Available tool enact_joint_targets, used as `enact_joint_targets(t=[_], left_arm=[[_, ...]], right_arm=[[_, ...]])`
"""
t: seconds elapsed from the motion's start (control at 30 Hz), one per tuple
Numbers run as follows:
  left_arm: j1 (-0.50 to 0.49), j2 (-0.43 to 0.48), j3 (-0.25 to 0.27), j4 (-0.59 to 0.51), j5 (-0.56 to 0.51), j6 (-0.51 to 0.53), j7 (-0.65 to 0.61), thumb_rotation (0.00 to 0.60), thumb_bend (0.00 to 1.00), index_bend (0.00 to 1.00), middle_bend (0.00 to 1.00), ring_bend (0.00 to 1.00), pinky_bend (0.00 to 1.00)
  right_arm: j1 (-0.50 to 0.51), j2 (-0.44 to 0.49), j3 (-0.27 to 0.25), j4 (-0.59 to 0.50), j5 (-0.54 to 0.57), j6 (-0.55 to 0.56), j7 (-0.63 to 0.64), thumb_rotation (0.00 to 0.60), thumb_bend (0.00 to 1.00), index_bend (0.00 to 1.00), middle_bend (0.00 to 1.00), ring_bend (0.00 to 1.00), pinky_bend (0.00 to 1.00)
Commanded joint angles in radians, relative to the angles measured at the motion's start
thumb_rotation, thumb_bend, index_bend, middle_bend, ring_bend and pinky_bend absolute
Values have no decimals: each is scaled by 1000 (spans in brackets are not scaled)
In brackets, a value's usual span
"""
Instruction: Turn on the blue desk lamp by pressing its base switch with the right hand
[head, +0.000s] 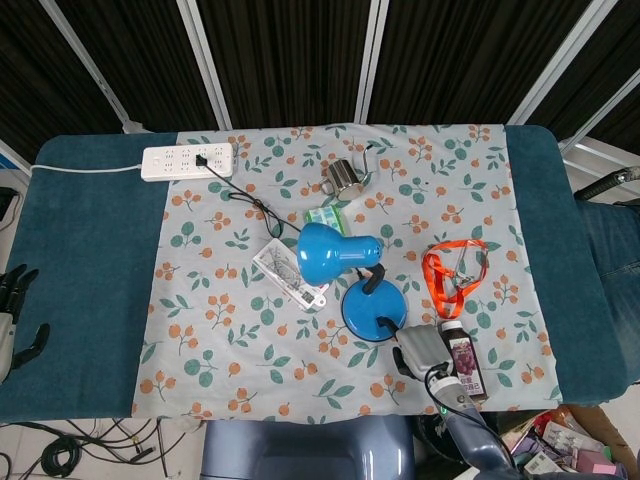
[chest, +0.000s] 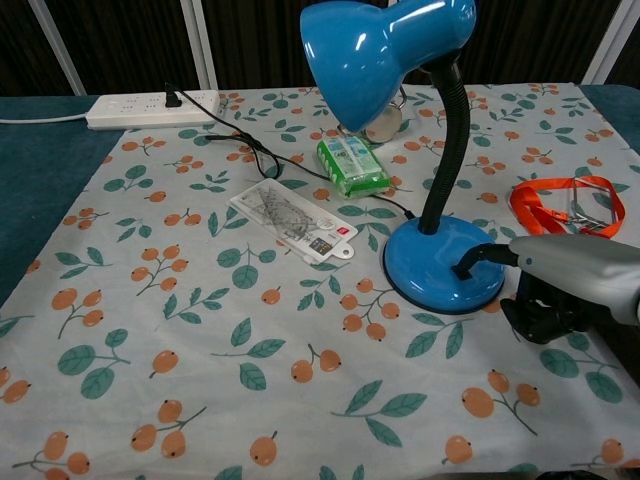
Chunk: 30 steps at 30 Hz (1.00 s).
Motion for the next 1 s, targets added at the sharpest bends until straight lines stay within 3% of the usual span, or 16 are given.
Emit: enact_joint_targets(t=[0.03, 0.7, 0.87, 1.0], left_arm=[[0, 0, 0, 0, 0, 0, 0, 600, 390, 87, 50, 67, 0], [0, -1, 0, 4, 3, 3, 4, 600, 390, 87, 50, 67, 0], [0, -1, 0, 4, 3, 4, 4, 600, 390, 87, 50, 67, 0], [0, -1, 0, 4, 3, 3, 4, 600, 390, 87, 50, 67, 0]], right_arm=[[-3, 2, -4, 0, 0, 1, 6, 600, 630, 282, 947, 1000, 921], [-12, 15, -42, -12, -12, -10, 16, 600, 630, 455, 947, 1000, 921], [-10, 18, -33, -15, -17, -2, 19, 600, 627, 381, 938, 994, 916], [-11, 40, 1, -33, -40, 29, 41, 600, 581, 256, 854, 936, 878]])
